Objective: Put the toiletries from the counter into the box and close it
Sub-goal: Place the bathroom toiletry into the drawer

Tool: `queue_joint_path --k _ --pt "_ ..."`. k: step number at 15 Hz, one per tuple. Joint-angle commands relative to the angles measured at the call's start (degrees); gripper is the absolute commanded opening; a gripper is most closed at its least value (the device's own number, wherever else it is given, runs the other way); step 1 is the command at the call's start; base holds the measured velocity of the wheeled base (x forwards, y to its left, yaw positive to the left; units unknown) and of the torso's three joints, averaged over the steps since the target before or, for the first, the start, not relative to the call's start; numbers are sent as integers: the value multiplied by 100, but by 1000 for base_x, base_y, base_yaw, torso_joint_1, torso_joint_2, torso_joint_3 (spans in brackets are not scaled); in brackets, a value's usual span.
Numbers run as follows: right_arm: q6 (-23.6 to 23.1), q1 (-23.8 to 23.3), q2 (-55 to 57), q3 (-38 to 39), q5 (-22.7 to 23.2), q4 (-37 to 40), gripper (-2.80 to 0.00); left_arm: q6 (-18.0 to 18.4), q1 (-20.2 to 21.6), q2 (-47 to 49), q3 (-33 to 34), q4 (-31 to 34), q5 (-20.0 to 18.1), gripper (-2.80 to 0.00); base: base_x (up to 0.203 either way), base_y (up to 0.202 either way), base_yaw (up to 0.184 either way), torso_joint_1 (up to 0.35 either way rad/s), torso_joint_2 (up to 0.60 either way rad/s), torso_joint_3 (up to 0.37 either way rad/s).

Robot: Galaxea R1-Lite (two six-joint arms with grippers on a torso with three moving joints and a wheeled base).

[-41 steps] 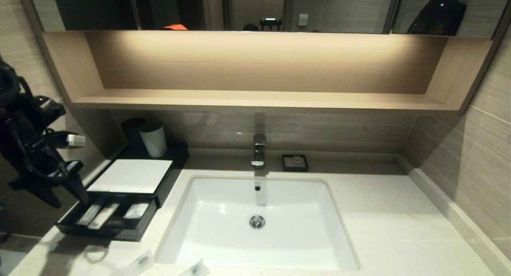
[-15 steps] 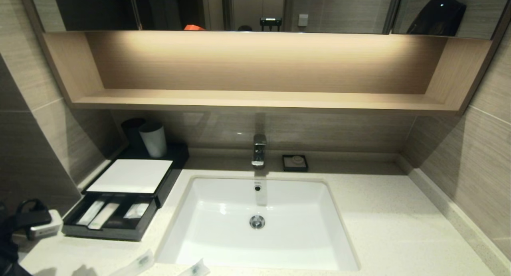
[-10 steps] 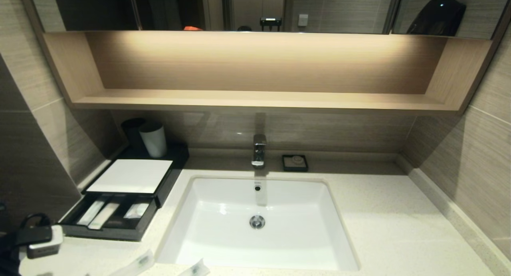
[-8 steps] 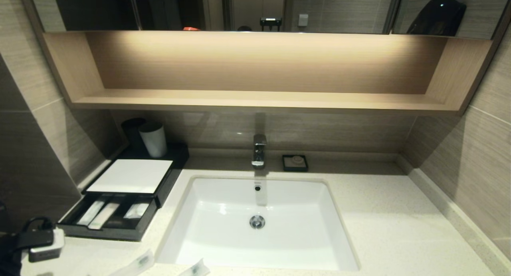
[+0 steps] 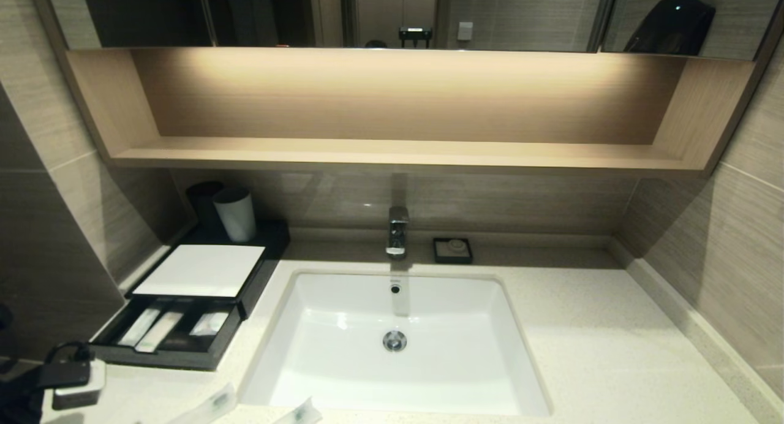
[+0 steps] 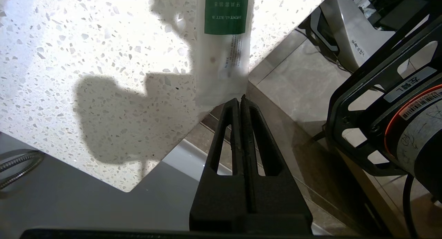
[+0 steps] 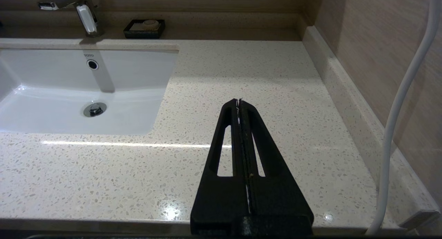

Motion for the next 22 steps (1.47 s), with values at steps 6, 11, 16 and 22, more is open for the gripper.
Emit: queue_joint_path --k 6,11,16,22 --pt "0 0 0 1 -2 0 -280 62 -4 160 155 2 2 0 0 0 0 0 0 0" --pt "0 0 0 1 -2 0 -280 175 -4 245 245 -279 2 0 0 0 0 0 0 0" --pt "0 0 0 1 -2 0 -280 250 -26 306 357 -622 2 0 0 0 0 0 0 0" --pt "0 0 0 1 -2 0 -280 248 -101 474 406 -793 37 0 0 0 0 0 0 0"
